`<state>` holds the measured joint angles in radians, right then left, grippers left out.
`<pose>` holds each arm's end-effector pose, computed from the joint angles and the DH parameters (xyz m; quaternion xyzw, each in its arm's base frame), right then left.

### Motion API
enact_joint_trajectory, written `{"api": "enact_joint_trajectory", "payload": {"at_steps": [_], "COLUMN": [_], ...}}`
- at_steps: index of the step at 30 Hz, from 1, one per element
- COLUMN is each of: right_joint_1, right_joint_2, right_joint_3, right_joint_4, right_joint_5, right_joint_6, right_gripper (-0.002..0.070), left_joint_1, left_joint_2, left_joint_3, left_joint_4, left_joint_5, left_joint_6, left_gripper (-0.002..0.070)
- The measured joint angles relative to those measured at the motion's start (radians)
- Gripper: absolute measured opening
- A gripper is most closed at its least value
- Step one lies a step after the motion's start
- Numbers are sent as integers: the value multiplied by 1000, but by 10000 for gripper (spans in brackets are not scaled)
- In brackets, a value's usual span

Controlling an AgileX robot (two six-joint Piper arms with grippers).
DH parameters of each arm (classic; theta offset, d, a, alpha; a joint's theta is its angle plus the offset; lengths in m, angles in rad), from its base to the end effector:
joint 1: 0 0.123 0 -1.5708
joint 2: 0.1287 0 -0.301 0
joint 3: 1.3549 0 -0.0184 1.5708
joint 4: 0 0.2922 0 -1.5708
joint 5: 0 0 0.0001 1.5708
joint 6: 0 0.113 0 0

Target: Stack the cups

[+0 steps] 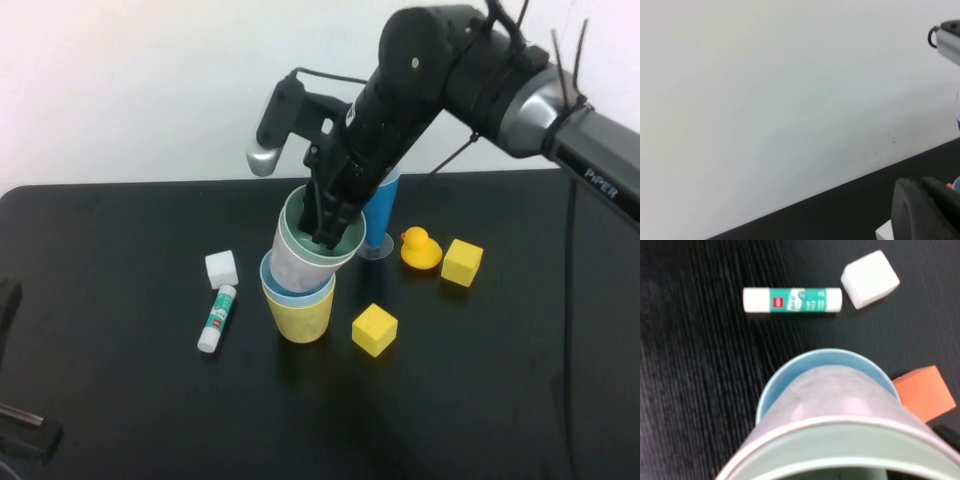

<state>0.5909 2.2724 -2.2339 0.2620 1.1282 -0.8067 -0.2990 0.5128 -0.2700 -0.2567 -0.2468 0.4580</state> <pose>0.4554 0.3374 0.2625 -0.5991 0.7527 0.1014 0.2535 0.1576 -0.0413 0.2853 0.1479 0.6607 -0.0122 0.7358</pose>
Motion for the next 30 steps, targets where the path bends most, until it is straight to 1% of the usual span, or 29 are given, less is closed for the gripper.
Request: {"api": "enact_joint_trajectory", "payload": {"at_steps": [5,8,10,12,16,18,20,24,26,30], "right_joint_1": [0,0,0,0,0,0,2,2,2,2], "right_joint_2": [16,16,10,-5,-92,-154,-226,-399,-483,-664], "right_joint_3": [0,0,0,0,2,2,2,12,48,217], "right_joint_4": [-8,-6,-6,-6,-10,-31,-82,-262,-346,-507], "right_joint_5": [-8,-12,-12,-12,-12,-12,-8,21,23,28], "right_joint_6": [0,0,2,3,3,5,5,41,88,169], "right_gripper": [76,137,204,248,275,265,230,85,36,8], "left_joint_1": [0,0,0,0,0,0,0,0,0,0], "left_joint_2": [0,0,0,0,0,0,-14,-109,-185,-330], "left_joint_3": [0,0,0,0,0,0,0,0,0,0], "left_joint_4": [-38,-45,-47,-47,-47,-47,-47,-43,-43,-47], "left_joint_5": [0,0,-2,-2,-2,-2,-2,46,107,275], "left_joint_6": [0,0,0,0,0,0,0,-4,-28,-49], "left_gripper": [-2,-1,-1,-1,-1,-1,-1,-1,-1,-1]}}
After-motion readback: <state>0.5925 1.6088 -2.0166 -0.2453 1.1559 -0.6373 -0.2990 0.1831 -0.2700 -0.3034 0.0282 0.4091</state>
